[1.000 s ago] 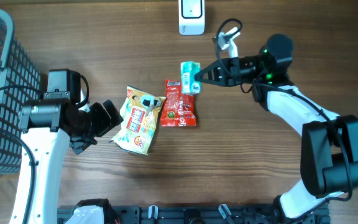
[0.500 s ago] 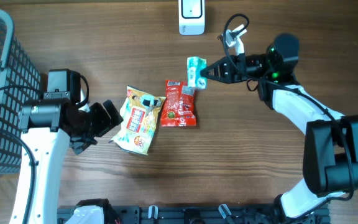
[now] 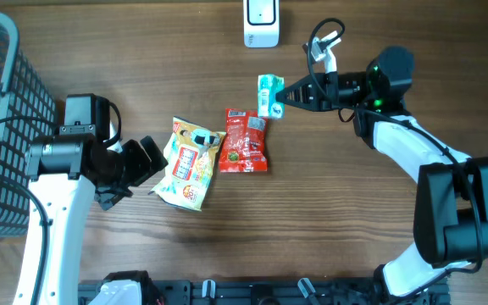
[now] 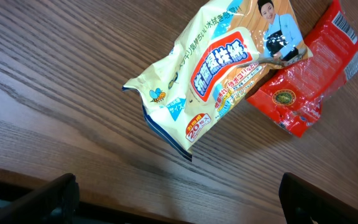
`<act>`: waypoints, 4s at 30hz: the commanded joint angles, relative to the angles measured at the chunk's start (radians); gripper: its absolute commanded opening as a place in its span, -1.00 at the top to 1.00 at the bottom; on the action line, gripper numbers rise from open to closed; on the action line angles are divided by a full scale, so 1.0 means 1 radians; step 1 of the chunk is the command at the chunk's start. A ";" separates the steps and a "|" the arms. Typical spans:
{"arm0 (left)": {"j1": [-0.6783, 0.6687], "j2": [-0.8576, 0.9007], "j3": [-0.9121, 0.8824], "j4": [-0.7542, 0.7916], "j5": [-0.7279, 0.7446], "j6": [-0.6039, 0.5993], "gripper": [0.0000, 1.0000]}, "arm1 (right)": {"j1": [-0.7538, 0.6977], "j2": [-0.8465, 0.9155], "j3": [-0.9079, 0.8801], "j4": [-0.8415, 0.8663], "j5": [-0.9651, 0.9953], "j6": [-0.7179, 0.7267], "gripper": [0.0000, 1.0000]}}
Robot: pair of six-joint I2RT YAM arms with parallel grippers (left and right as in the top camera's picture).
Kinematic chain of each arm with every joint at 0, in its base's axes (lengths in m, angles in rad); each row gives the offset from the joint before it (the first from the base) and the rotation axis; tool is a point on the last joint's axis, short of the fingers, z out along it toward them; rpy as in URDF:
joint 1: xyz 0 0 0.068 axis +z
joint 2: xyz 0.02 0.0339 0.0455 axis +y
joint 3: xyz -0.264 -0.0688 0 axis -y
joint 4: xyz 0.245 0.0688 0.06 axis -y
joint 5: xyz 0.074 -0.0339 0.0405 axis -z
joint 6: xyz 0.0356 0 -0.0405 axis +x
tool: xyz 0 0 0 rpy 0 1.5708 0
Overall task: Scan the item barcode
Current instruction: 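Hold the green pack over the white scanner window, then carry the green pack to the right table edge and release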
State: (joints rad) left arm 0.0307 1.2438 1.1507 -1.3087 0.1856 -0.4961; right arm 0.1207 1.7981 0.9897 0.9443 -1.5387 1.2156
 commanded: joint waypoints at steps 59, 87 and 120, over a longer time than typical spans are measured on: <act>-0.003 0.000 -0.003 0.000 0.011 -0.010 -1.00 | 0.356 0.467 0.611 -0.510 2.055 -1.845 0.91; -0.003 0.000 -0.003 0.000 0.011 -0.010 -1.00 | 0.085 0.466 0.616 -0.718 2.489 -1.779 0.91; -0.003 0.000 -0.003 0.000 0.011 -0.010 -1.00 | -0.648 0.268 0.617 -1.411 1.845 -1.050 -0.67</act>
State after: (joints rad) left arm 0.0307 1.2438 1.1507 -1.3083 0.1856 -0.4992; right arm -0.5373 2.1860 1.6089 -0.4938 0.4374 0.1570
